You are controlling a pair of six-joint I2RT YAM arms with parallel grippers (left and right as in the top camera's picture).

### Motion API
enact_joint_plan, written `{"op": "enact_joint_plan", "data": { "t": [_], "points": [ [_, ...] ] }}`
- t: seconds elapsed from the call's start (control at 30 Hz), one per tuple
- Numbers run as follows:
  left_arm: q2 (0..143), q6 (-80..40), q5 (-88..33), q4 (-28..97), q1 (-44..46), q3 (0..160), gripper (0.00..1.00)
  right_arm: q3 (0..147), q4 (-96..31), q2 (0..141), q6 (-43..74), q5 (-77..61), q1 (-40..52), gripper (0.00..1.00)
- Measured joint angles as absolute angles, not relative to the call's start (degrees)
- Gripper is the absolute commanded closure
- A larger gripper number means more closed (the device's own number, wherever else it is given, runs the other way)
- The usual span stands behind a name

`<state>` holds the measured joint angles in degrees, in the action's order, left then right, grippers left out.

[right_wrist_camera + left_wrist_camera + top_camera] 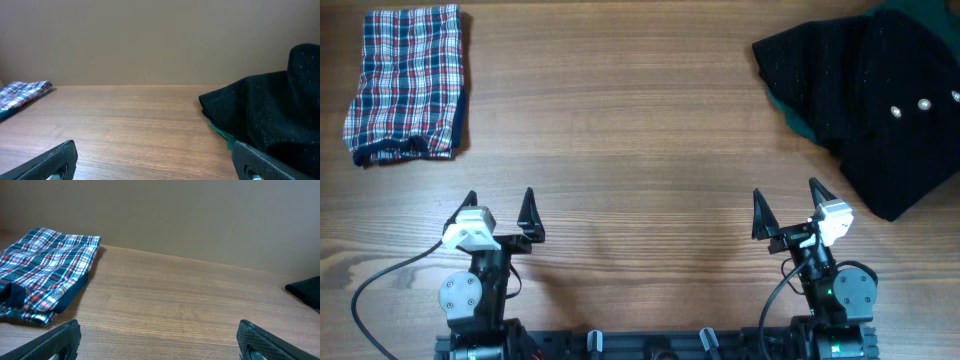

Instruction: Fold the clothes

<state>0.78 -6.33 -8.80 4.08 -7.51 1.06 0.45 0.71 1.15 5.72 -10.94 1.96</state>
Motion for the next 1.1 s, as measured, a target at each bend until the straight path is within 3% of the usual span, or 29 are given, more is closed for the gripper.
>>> {"op": "enact_joint_plan", "data": {
  "t": [1.1],
  "points": [
    [0.8, -6.3, -8.8, 4.1, -7.5, 1.1, 0.0, 0.4, 0.7, 1.1, 4.2, -11.0, 2.0, 0.0]
  ]
}}
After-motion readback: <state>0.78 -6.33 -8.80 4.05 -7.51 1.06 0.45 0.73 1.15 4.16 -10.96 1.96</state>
